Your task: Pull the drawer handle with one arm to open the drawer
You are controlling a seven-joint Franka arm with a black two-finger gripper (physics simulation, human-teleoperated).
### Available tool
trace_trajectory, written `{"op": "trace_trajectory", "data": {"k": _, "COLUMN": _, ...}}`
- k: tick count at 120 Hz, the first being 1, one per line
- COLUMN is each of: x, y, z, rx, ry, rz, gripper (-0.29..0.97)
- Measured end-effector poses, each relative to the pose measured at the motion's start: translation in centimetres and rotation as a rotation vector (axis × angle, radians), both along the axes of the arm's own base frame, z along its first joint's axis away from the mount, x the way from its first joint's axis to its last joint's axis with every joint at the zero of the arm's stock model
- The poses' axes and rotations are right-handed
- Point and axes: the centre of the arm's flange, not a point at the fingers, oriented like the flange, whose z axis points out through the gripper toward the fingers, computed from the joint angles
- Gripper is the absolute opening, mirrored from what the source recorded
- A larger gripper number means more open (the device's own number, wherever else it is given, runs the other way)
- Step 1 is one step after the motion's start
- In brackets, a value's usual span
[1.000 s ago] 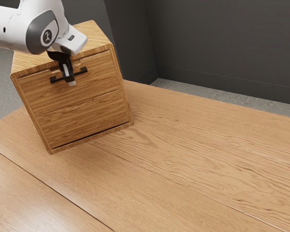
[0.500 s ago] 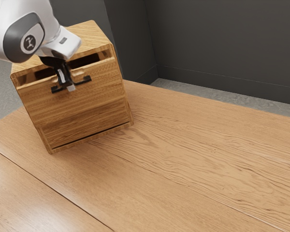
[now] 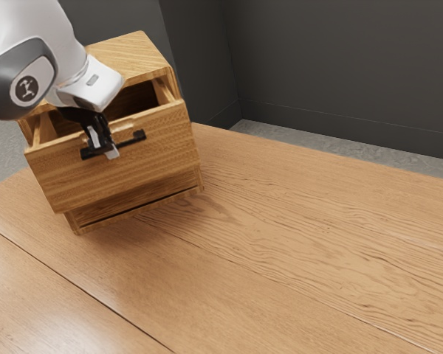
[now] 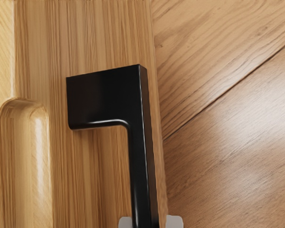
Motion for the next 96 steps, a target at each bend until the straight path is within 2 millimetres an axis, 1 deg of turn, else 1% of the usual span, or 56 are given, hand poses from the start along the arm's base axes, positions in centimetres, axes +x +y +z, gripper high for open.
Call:
{"op": "trace_trajectory", "data": {"k": 28, "x": -1.4, "y": -2.0, "z": -0.1, "rx": -0.011, "ry": -0.004, "rz": -0.021, "gripper": -0.11}}
{"op": "trace_trajectory", "data": {"k": 45, "x": -2.2, "y": -4.3, "z": 0.1, "rx": -0.002, "ry": -0.008, "rz": -0.058, "gripper": -0.11}}
{"op": "trace_trajectory", "data": {"k": 62, "x": -3.2, "y": -6.3, "z": -0.4, "rx": -0.001, "ry": -0.002, "rz": -0.085, "gripper": -0.11}}
{"op": "trace_trajectory", "data": {"k": 82, "x": -4.9, "y": -7.8, "z": -0.4, "rx": -0.001, "ry": -0.007, "rz": -0.104, "gripper": -0.11}}
{"op": "trace_trajectory", "data": {"k": 96, "x": -5.5, "y": -8.8, "z": -0.3, "rx": 0.004, "ry": -0.011, "rz": -0.113, "gripper": -0.11}}
